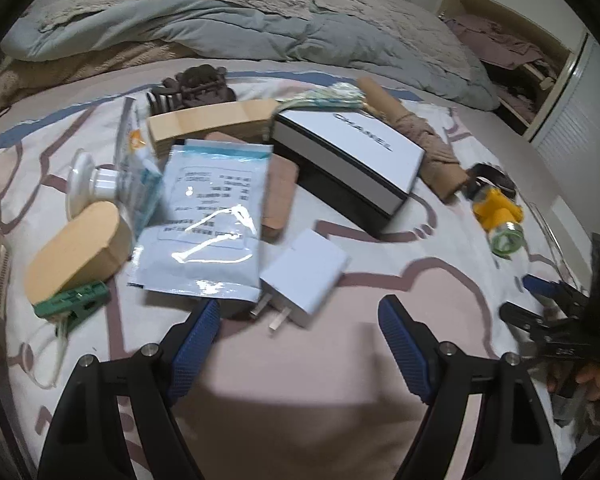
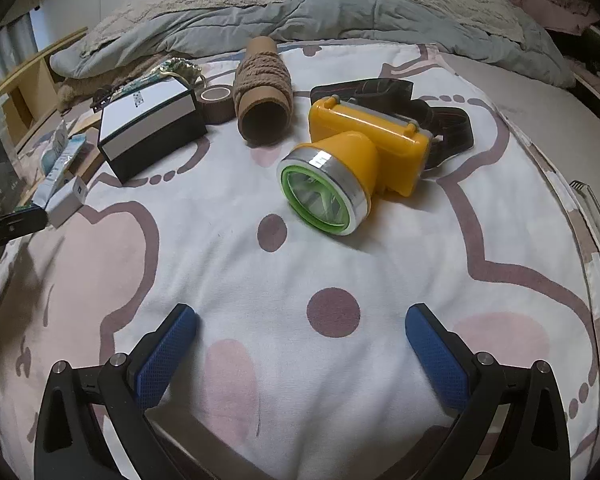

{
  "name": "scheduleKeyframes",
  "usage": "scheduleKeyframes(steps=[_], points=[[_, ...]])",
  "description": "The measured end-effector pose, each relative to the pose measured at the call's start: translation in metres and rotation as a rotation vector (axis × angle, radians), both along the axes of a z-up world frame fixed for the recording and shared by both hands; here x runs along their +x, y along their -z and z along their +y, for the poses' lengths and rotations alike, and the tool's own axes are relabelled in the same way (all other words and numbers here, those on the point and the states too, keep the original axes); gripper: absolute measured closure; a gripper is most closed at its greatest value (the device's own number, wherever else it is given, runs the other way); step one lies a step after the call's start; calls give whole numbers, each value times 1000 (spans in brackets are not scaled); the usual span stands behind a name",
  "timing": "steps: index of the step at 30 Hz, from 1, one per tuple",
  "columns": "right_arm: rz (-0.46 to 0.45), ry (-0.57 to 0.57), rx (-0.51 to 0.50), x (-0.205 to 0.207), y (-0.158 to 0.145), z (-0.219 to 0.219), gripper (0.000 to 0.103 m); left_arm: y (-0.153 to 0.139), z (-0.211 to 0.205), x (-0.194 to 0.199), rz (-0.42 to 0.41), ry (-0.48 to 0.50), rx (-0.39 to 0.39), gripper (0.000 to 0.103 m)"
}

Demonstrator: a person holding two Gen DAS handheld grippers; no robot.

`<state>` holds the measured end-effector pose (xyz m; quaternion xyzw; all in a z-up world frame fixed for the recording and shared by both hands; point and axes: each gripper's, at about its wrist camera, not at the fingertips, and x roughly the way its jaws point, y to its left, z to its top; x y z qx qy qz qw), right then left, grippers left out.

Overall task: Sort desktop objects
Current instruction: 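Lower the left tool toward the white charger plug while the right tool approaches the yellow headlamp, then close the left gripper on the white charger plug while the right gripper grasps the yellow headlamp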

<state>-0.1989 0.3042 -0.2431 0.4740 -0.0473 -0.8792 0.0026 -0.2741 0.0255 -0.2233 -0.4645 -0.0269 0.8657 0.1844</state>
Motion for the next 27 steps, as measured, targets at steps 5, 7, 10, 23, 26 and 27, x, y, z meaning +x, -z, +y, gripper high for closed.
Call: scheduleKeyframes(steps=[5, 7, 10, 23, 26, 27], points=[[9, 31, -54, -2, -7, 8, 10, 1, -3, -3, -4, -8, 8, 22], [9, 63, -100, -4, -10, 15, 20, 2, 1, 0, -5, 8, 12, 22], [18, 116, -167, -8, -16, 28, 35, 5, 13, 7, -14, 60, 14, 26], [153, 227, -137, -52, -57, 59, 43, 6, 25, 15, -34, 93, 30, 27], [162, 242, -122, -72, -60, 65, 43, 7, 19, 10, -15, 53, 11, 27], [170, 247, -113, -80, -62, 67, 43, 7, 17, 7, -10, 44, 4, 27]])
